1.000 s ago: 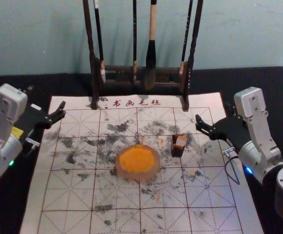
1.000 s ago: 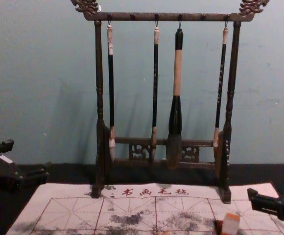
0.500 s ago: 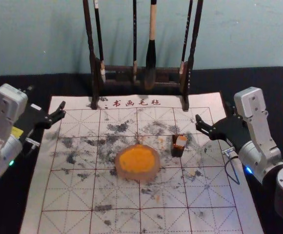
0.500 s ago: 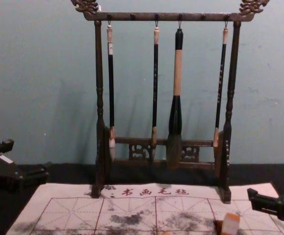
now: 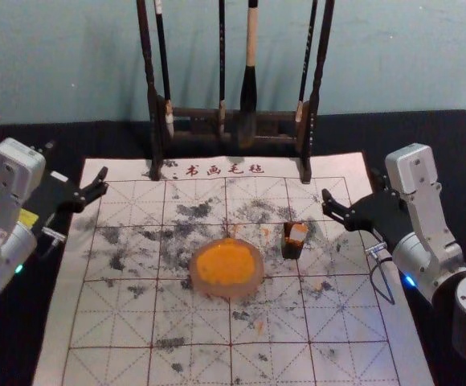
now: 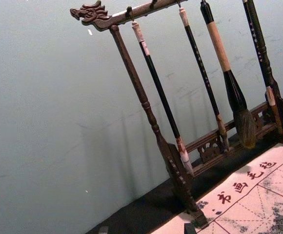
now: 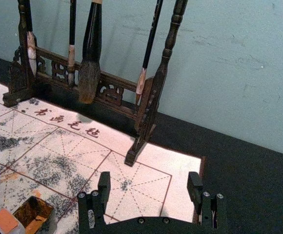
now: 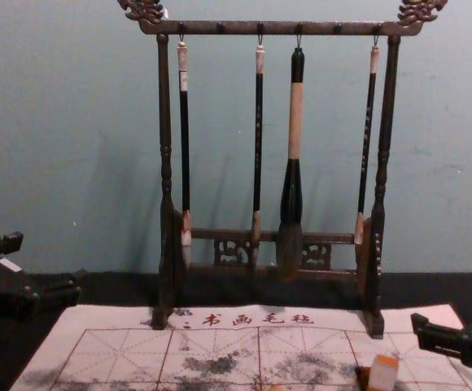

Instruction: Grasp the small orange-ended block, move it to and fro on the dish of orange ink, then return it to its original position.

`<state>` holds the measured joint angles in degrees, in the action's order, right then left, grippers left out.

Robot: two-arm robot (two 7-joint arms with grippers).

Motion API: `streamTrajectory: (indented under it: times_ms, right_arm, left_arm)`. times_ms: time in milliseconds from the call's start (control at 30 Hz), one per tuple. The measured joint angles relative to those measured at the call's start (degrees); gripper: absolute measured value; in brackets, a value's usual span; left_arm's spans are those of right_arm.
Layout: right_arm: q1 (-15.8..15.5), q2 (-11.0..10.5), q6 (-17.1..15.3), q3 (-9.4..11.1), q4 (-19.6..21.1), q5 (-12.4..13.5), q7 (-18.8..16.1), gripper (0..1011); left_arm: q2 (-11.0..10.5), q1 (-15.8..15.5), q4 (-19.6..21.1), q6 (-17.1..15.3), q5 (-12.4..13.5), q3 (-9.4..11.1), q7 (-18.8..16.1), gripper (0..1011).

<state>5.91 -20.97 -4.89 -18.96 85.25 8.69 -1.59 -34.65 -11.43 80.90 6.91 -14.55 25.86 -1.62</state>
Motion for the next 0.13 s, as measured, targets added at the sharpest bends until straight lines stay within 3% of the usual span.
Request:
streamTrajectory:
  times_ms: [133]
  right_arm:
    - [0.00, 0.00, 0.00, 0.00, 0.00, 0.00, 0.00, 1002]
  left_arm:
    - [0.00, 0.00, 0.00, 0.00, 0.00, 0.00, 0.00, 1001]
